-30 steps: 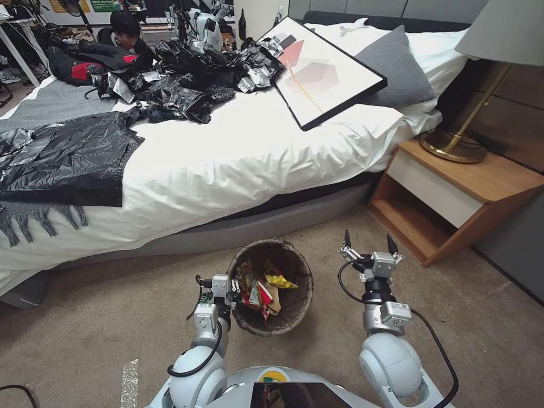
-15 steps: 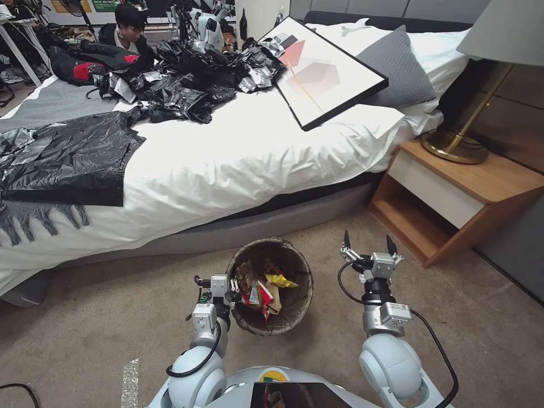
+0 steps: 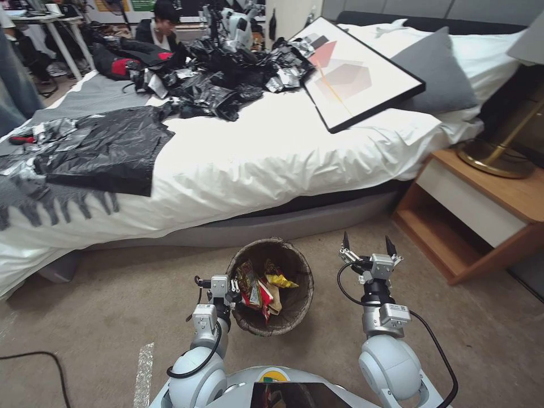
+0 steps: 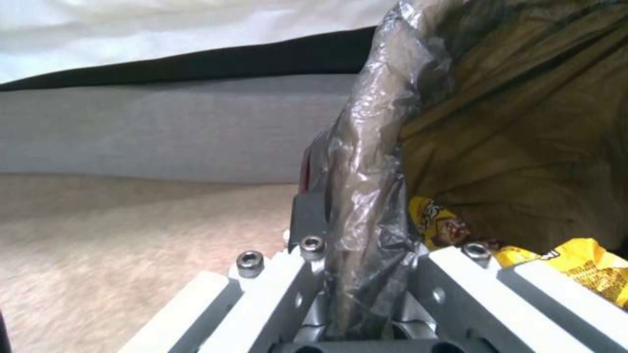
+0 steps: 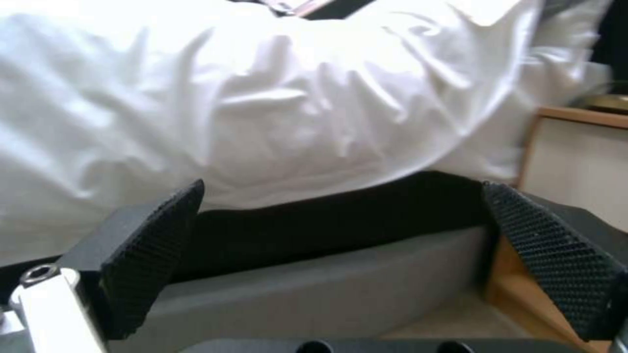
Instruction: Pick up the trash bin, then pick up the garbage from the floor and place it into the trash bin.
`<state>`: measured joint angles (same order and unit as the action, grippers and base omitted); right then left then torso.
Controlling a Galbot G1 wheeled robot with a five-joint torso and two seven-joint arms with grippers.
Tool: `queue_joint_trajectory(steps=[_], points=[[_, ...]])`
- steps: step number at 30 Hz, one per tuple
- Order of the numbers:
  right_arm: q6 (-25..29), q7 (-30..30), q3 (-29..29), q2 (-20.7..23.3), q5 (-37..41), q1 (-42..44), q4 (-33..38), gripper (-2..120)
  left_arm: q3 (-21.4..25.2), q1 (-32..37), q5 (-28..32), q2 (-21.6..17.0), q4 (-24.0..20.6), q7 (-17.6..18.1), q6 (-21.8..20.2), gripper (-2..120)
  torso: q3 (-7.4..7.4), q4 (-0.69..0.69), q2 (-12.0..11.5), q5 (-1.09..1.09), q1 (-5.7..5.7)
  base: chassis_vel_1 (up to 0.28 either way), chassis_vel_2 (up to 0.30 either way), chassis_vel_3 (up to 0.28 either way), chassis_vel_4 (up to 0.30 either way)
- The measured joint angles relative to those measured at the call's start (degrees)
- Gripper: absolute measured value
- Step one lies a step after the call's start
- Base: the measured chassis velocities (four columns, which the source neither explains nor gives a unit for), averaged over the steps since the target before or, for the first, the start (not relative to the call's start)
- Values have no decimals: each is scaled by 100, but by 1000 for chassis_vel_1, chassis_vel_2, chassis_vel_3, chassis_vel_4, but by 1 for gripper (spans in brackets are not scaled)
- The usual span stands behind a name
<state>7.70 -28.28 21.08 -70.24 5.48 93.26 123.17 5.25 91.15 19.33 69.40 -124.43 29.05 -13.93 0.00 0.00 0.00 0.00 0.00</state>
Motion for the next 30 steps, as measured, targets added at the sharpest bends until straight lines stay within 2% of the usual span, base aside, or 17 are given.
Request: queue_joint_trajectory(steps=[30], points=[[7,-12,-37,-64,-33,-44,-45,100,2,-60,0,24,64,4,6,0,0,0,0,0,0,118,124,125,120]])
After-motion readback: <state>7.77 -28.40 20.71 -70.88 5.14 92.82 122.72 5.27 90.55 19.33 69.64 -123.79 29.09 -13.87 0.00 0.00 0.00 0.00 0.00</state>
